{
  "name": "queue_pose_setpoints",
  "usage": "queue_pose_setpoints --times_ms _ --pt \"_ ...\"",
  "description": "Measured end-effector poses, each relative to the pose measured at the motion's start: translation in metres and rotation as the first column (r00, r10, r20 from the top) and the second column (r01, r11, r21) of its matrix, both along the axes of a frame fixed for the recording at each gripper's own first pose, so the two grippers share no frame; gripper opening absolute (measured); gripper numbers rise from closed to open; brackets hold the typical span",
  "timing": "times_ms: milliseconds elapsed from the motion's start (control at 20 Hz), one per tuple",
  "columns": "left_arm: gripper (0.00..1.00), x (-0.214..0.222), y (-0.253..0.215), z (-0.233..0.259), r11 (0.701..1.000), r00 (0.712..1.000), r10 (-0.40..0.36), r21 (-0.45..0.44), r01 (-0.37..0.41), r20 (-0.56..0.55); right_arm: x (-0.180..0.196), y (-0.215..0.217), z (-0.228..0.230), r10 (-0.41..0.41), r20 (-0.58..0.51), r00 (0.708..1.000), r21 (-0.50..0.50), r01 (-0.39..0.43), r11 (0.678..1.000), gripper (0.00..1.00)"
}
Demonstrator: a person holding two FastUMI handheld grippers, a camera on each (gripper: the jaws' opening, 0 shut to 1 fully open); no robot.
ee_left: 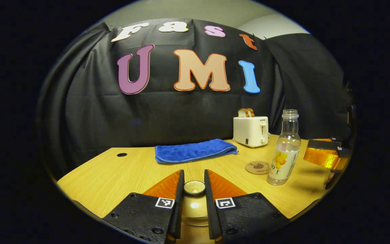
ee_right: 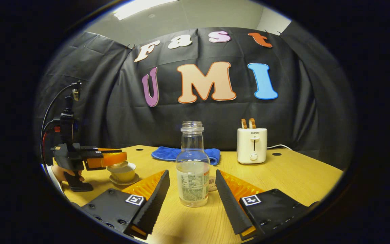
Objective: Open the teacup lid with one hand, grasp the water bottle and pour water into the teacup with the other hand; after pouring, place the water bottle on the coaster and then close the teacup lid.
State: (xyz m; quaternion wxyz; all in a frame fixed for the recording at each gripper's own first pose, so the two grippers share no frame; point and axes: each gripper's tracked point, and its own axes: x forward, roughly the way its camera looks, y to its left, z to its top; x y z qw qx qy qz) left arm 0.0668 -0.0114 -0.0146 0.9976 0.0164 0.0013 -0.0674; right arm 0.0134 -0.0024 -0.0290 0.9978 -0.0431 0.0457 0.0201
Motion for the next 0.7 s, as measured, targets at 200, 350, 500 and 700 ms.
queue_pose_setpoints --times_ms 200,350,500,700 --pt "0.3 -0.004 0.003 -0.002 1.0 1.0 0.024 0.01 -0.024 0.003 0.007 0.009 -0.002 0.047 -0.01 0.999 0.005 -0.047 0.999 0.92" --pt "0.29 -0.008 0.012 -0.001 0.999 0.999 0.05 0.01 -0.05 0.008 0.017 0.011 -0.002 0.057 -0.012 0.998 0.007 -0.057 0.998 0.88" --pt "0.29 -0.015 0.026 0.0 0.996 0.996 0.091 0.011 -0.091 0.011 0.024 0.009 -0.007 0.048 -0.022 0.999 0.007 -0.048 0.999 0.86" --pt "0.29 -0.021 0.043 0.0 0.99 0.99 0.139 0.009 -0.139 0.01 0.037 0.009 -0.015 0.028 -0.054 0.998 0.005 -0.028 1.0 0.92"
